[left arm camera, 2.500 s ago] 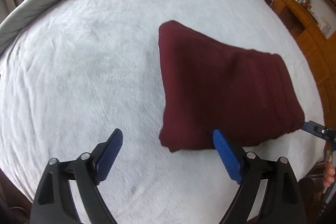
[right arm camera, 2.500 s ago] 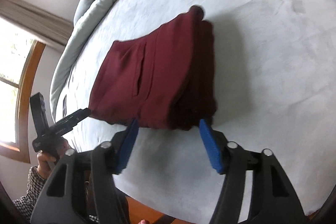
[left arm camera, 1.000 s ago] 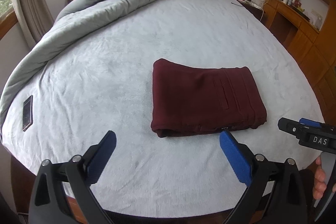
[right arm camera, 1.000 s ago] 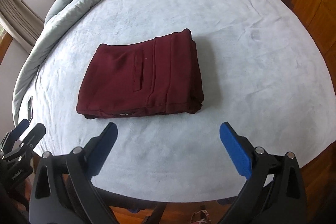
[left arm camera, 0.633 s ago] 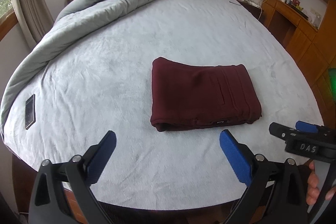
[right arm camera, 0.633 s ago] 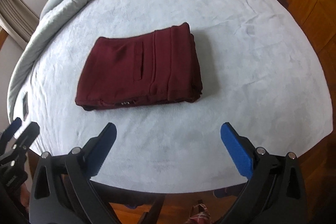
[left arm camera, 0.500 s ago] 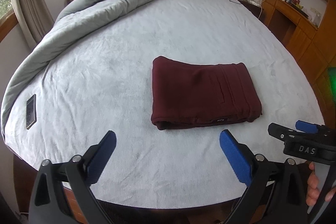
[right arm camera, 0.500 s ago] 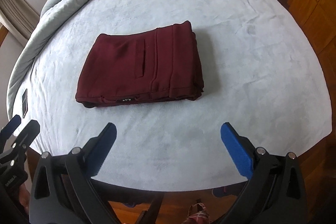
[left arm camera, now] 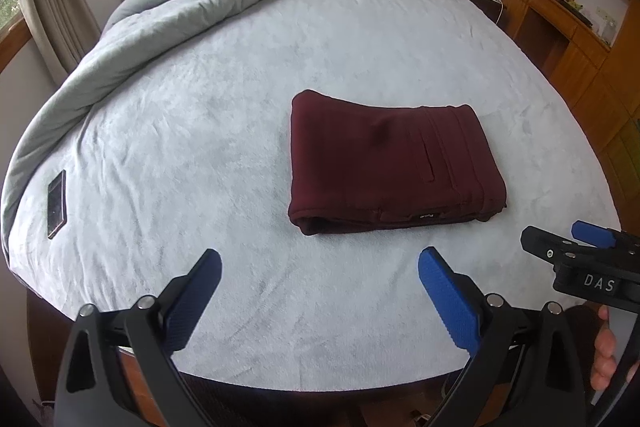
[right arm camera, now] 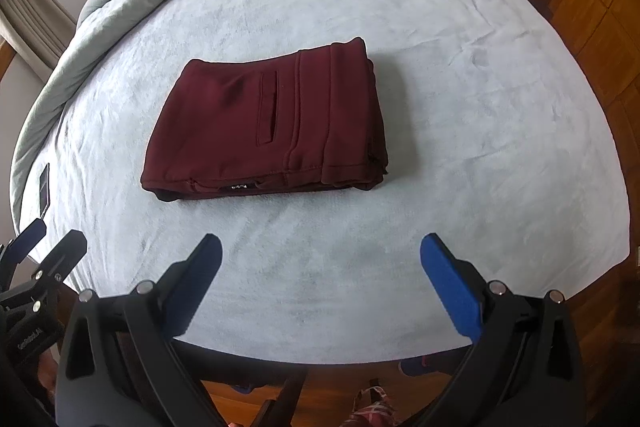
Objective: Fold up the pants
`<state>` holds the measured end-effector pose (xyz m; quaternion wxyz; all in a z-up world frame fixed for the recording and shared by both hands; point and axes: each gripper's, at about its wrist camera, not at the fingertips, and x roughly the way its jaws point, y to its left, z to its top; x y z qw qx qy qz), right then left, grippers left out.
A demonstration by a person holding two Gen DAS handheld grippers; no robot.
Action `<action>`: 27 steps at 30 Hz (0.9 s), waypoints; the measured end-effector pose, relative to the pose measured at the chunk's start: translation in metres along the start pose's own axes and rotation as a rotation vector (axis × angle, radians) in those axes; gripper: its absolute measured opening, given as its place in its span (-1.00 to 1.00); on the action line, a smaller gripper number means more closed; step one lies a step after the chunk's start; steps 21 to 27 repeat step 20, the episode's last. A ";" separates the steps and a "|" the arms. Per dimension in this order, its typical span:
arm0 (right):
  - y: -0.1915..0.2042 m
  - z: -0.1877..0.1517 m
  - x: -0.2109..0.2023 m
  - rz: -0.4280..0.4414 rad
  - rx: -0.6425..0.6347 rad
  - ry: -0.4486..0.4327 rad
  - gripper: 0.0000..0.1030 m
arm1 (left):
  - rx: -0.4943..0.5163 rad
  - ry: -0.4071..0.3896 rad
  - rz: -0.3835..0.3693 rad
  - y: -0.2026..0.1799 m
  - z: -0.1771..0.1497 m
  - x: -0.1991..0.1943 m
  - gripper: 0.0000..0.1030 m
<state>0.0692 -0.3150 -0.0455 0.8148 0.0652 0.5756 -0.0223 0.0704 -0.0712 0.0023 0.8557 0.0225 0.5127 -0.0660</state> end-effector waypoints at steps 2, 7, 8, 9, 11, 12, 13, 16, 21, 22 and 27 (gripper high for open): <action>0.001 -0.001 0.002 0.001 0.001 0.006 0.92 | 0.006 -0.001 -0.003 -0.001 0.000 0.000 0.92; 0.001 -0.001 0.006 0.003 -0.005 0.018 0.92 | 0.018 -0.020 -0.002 -0.003 -0.001 -0.001 0.92; 0.001 -0.001 0.007 0.005 -0.005 0.020 0.92 | 0.019 -0.022 -0.002 -0.004 -0.001 -0.001 0.92; 0.001 -0.001 0.007 0.008 -0.004 0.022 0.92 | 0.022 -0.022 -0.003 -0.004 0.000 -0.001 0.92; 0.001 -0.001 0.008 0.011 0.000 0.028 0.92 | 0.023 -0.018 -0.008 -0.004 0.000 -0.001 0.92; 0.001 -0.002 0.008 0.011 0.003 0.030 0.92 | 0.021 -0.015 -0.014 -0.004 0.000 -0.001 0.92; 0.000 -0.002 0.008 0.013 0.007 0.032 0.92 | 0.016 -0.011 -0.022 -0.004 0.000 -0.002 0.92; 0.001 -0.004 0.008 0.017 0.013 0.032 0.92 | 0.004 -0.005 -0.031 -0.003 0.000 -0.002 0.92; 0.000 -0.003 0.008 0.021 0.013 0.032 0.92 | 0.012 -0.009 -0.017 -0.004 0.000 -0.004 0.92; 0.000 -0.003 0.008 0.021 0.013 0.032 0.92 | 0.012 -0.009 -0.017 -0.004 0.000 -0.004 0.92; 0.000 -0.003 0.008 0.021 0.013 0.032 0.92 | 0.012 -0.009 -0.017 -0.004 0.000 -0.004 0.92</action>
